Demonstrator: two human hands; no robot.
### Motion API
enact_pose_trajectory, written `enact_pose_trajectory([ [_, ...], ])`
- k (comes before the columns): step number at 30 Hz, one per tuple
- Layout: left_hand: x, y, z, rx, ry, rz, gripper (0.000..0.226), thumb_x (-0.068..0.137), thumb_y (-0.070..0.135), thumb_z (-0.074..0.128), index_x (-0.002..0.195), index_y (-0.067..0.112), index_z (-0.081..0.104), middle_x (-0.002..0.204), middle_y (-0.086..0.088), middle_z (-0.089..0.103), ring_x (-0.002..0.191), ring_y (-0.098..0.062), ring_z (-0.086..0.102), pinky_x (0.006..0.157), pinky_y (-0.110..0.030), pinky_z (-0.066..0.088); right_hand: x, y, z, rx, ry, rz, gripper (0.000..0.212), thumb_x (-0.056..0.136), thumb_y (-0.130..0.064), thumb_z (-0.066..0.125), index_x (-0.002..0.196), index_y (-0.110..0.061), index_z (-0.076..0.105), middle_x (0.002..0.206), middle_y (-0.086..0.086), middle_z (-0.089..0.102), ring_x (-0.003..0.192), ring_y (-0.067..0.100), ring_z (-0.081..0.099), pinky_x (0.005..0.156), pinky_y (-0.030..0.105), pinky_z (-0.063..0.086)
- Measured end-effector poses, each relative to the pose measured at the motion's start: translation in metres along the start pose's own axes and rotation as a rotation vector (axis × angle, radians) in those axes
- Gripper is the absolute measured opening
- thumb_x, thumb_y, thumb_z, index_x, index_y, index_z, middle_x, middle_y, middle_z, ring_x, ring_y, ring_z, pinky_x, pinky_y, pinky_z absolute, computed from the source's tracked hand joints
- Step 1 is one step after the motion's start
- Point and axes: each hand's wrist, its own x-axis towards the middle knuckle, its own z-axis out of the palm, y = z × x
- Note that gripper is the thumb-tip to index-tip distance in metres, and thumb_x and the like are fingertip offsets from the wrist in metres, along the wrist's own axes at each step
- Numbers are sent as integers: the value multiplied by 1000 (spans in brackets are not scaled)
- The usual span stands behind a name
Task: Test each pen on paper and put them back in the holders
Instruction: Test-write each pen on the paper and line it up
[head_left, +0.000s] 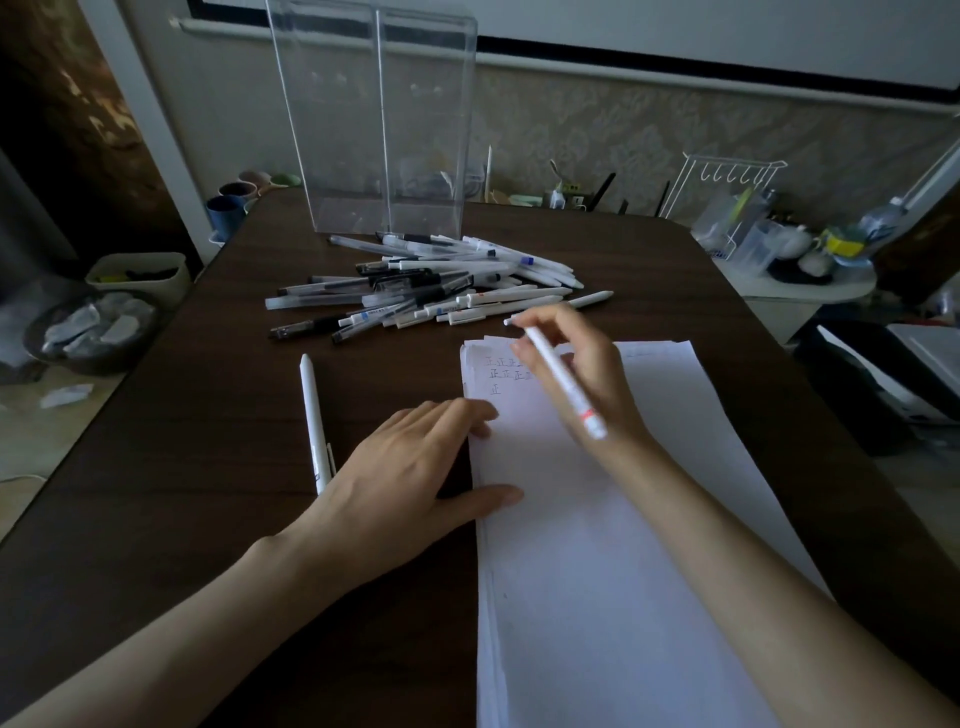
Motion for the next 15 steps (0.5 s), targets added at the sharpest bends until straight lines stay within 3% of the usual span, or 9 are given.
enact_pose_trajectory([
  [4, 0, -1, -2, -69, -32, 4, 74, 73, 70, 44, 135, 33, 26, 116, 10, 58, 106, -2, 47, 87, -16, 35, -3, -6, -1, -1, -93, 55, 32, 89, -4, 53, 109, -27, 66, 103, -7, 64, 91, 9, 56, 71, 12, 38],
  [6, 1, -2, -1, -35, -26, 75, 67, 78, 63, 47, 136, 30, 36, 116, 8, 60, 104, -4, 51, 88, -22, 40, -6, -11, -4, 27, -116, 63, 31, 90, -5, 53, 109, -25, 66, 98, -14, 63, 92, 7, 55, 73, 14, 39],
  [9, 2, -2, -2, -28, -2, 146, 51, 83, 51, 50, 123, 20, 58, 111, 6, 63, 100, -8, 55, 86, -29, 47, -12, -16, -8, 33, -133, 71, 36, 88, 0, 52, 110, -25, 66, 99, -16, 62, 95, 5, 54, 81, 22, 41],
  [12, 2, 6, -6, -75, 12, 182, 53, 81, 53, 54, 121, 19, 60, 111, 5, 64, 103, -7, 55, 89, -25, 45, -21, -22, -15, -16, -125, 55, 44, 86, 4, 50, 114, -27, 65, 106, -10, 64, 99, 7, 55, 84, 23, 42],
  [15, 2, 26, -5, -53, 24, 238, 59, 79, 55, 56, 126, 18, 56, 113, 3, 63, 104, -7, 53, 89, -19, 42, -31, -33, -32, 13, -82, 63, 41, 87, 5, 50, 113, -23, 66, 103, -8, 66, 96, 5, 58, 78, 14, 43],
])
